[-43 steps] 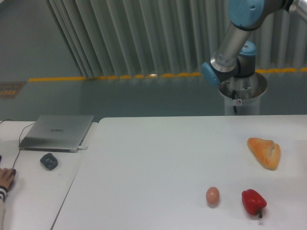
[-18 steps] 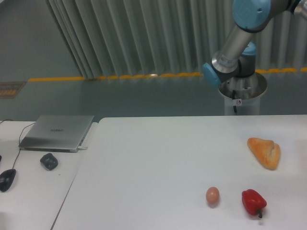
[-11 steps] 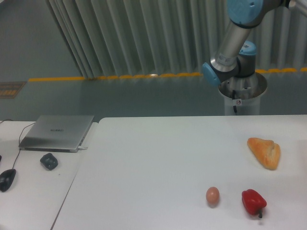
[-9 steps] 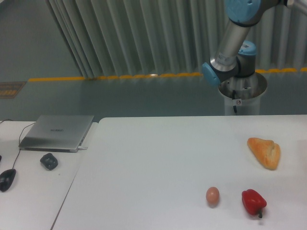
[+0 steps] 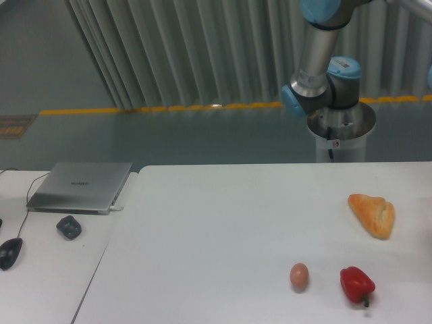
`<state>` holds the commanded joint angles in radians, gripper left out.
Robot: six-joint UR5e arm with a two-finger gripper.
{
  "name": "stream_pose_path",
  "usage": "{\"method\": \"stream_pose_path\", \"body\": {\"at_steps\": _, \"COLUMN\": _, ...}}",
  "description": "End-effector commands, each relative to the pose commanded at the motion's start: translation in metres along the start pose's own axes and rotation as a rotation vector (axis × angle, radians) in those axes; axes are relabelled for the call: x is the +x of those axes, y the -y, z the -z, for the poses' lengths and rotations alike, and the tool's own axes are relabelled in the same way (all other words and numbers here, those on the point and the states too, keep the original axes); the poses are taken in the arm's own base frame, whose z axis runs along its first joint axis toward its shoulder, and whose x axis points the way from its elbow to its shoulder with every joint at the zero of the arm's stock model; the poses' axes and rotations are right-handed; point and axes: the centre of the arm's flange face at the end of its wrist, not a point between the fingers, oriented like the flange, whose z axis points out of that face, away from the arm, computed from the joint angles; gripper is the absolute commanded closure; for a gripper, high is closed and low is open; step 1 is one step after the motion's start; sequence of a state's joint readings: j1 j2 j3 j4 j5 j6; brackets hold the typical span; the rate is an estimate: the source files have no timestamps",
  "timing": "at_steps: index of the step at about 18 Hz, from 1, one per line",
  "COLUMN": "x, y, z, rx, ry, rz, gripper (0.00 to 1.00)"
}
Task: Place the green pepper on the table
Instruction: 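Carry the held green bell pepper in past the bread roll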
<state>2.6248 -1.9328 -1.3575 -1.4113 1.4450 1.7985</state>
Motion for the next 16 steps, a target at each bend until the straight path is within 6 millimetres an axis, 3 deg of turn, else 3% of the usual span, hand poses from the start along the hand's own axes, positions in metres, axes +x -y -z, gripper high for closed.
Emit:
{"method": "stream_pose_path", "body": {"at_steps": 2, "x": 0.001, "y": 0.02, "z": -0.007, "rx": 0.011, "ry": -0.008, "rz": 0.095, "gripper": 0.64}}
{"method": "stream_pose_path", "body": {"at_steps": 7, "x": 0.016, "y": 0.07, "z": -0.052, "rx": 0.033, "ry": -0.021, "rz": 0.207, "gripper": 0.63}}
{"method": "stream_pose_path", "body": {"at_steps": 11, "x": 0.026, "y": 0.079, "z": -0.077, "rx": 0.021, "ry": -0.027, "rz": 0.232, "gripper": 0.63}}
{"method": "stream_pose_path", "body": {"at_steps": 16, "x": 0.035, "y": 0.108, "z": -0.095, "rx": -0.049, "ry": -0.027, "rz": 0.201, "gripper": 0.57}}
